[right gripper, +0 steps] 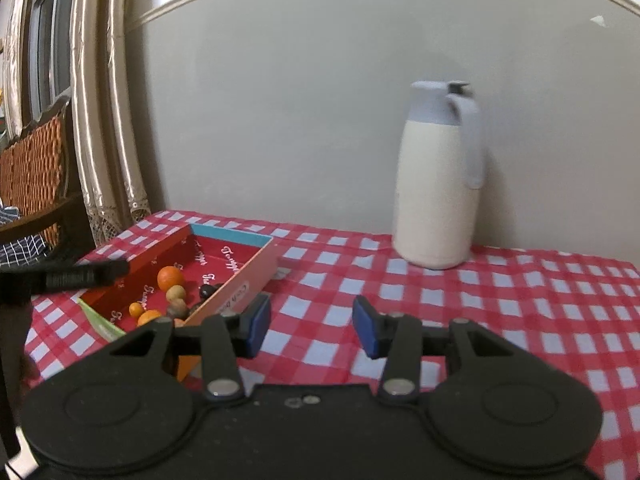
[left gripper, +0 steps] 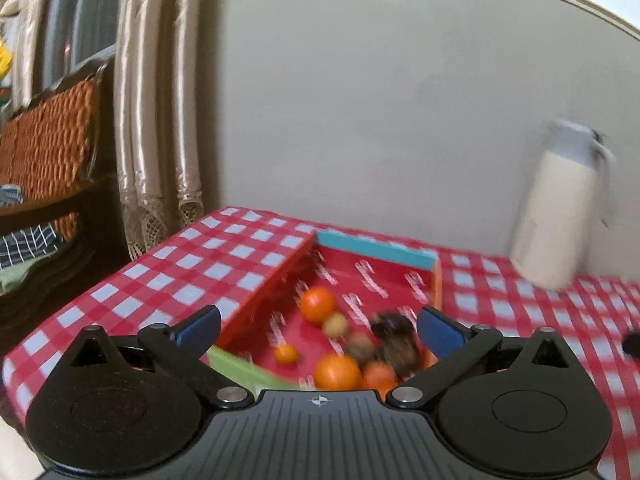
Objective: Organize fruits
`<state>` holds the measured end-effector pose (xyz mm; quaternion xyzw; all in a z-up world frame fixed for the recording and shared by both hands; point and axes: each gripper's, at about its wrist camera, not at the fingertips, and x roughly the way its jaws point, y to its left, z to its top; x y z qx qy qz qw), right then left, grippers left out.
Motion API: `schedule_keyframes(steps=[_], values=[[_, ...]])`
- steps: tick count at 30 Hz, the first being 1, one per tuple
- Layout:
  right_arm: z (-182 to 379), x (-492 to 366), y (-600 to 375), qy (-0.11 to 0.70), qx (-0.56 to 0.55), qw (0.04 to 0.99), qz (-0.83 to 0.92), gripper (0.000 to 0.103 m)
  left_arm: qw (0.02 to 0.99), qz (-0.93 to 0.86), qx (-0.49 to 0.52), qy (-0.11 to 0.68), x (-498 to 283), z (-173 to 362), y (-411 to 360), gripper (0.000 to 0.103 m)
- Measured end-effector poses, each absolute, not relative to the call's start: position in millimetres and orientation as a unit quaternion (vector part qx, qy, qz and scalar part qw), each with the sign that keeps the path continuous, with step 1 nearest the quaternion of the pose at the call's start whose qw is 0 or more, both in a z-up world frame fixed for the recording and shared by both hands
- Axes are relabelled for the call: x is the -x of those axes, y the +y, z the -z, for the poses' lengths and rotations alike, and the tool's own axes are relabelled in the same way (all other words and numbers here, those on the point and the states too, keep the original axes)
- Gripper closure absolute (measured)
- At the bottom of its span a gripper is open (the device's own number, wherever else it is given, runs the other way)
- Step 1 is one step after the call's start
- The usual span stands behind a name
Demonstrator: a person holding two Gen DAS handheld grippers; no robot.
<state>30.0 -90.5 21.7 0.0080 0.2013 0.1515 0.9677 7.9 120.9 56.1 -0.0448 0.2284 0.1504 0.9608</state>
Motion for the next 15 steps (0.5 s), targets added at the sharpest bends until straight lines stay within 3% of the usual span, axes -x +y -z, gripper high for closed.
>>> schedule_keyframes(steps=[15], values=[[-22,76,-116,0.195,-0.023,0.971,-0.134,0.059,0.967,-0.114,0.023,0.225,118,-70,91,0.0]])
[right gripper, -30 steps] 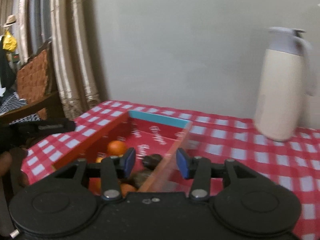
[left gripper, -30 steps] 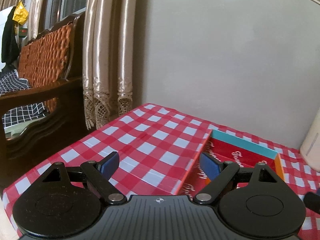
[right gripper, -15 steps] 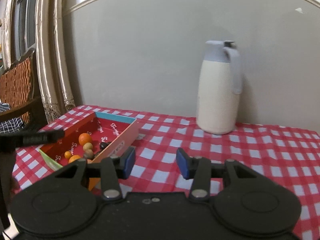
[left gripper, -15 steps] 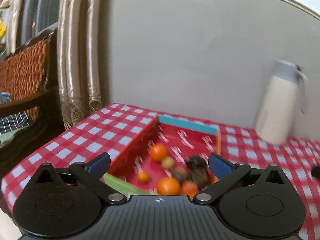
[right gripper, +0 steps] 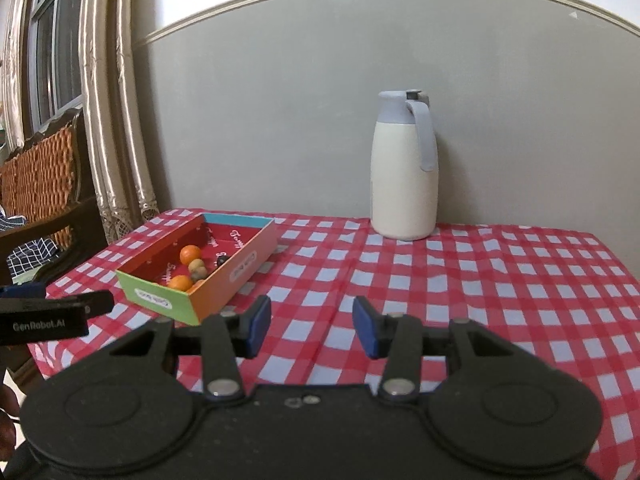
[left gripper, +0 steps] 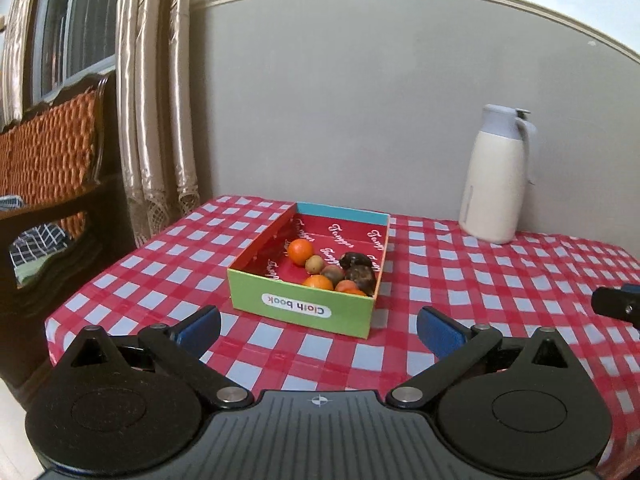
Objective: Organize fruits
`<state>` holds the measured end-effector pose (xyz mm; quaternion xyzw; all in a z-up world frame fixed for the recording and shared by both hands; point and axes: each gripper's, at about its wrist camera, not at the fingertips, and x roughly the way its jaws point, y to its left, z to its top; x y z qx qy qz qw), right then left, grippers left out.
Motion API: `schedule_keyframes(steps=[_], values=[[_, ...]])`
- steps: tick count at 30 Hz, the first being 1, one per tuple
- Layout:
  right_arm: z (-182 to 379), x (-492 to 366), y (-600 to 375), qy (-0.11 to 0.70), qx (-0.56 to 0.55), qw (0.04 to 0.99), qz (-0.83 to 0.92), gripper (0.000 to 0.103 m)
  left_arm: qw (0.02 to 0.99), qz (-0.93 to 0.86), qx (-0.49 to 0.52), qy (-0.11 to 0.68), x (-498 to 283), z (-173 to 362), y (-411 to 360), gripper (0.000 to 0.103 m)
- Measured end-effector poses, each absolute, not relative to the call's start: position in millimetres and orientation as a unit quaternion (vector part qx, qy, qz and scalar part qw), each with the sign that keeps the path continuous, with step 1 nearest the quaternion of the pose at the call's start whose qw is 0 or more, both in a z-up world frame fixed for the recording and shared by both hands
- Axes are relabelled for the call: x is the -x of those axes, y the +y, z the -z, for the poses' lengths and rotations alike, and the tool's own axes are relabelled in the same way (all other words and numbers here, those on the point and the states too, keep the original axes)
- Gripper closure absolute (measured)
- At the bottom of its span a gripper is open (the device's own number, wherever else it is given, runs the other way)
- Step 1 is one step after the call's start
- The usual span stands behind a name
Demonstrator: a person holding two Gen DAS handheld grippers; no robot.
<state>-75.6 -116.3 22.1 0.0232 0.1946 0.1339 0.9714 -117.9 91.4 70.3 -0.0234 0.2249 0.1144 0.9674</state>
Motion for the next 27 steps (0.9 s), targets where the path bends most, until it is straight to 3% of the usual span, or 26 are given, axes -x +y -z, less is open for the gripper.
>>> schedule_keyframes(steps=[27], values=[[43,69,-119,0.178,0.021,0.976,-0.125,0.057,0.97,-0.105,0.027,0.216,118,-31,90,0.0]])
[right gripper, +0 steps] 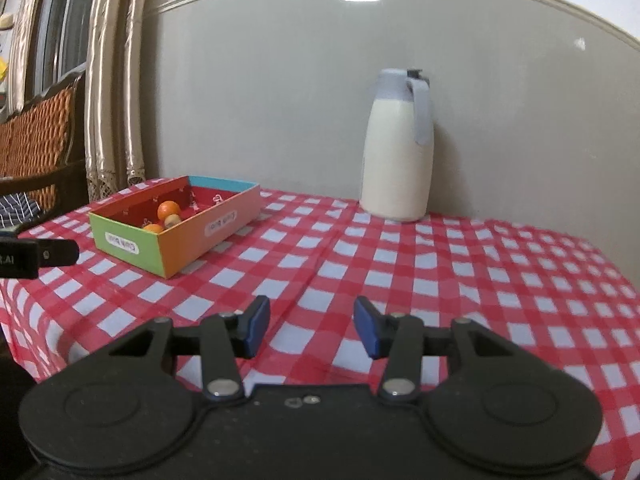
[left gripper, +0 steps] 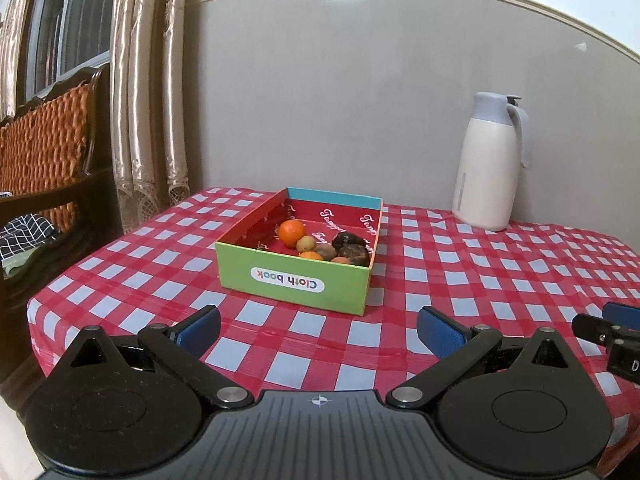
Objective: Organize fruits
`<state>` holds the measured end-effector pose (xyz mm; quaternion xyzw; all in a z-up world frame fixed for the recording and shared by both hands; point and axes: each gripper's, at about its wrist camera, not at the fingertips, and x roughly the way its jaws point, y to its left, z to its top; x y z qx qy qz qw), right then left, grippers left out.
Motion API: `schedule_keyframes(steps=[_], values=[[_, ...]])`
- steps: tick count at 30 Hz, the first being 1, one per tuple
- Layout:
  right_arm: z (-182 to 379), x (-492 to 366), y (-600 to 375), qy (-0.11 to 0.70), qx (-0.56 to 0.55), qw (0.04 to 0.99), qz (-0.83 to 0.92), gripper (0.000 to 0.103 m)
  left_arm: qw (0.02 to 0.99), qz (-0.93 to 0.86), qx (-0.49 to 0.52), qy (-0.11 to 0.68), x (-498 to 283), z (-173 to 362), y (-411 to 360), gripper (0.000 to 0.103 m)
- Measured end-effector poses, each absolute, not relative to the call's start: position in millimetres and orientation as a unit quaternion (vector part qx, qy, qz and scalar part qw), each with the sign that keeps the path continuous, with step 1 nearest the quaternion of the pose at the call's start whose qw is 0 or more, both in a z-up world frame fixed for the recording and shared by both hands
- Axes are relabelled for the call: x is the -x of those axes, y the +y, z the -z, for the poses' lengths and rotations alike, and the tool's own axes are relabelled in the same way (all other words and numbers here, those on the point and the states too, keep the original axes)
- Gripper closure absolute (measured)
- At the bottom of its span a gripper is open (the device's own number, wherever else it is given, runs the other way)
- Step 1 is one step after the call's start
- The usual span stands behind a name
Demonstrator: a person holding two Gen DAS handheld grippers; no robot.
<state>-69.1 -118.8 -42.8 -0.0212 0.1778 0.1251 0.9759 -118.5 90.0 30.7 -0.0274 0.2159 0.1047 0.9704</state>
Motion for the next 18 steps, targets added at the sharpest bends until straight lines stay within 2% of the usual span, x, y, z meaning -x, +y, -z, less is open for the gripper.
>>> schedule_keyframes(steps=[18], values=[[42.1,66.6,-121.7,0.174,0.017,0.976,-0.127,0.057,0.971,-0.104,0.025,0.215,118.2,-29.8,87.9,0.0]])
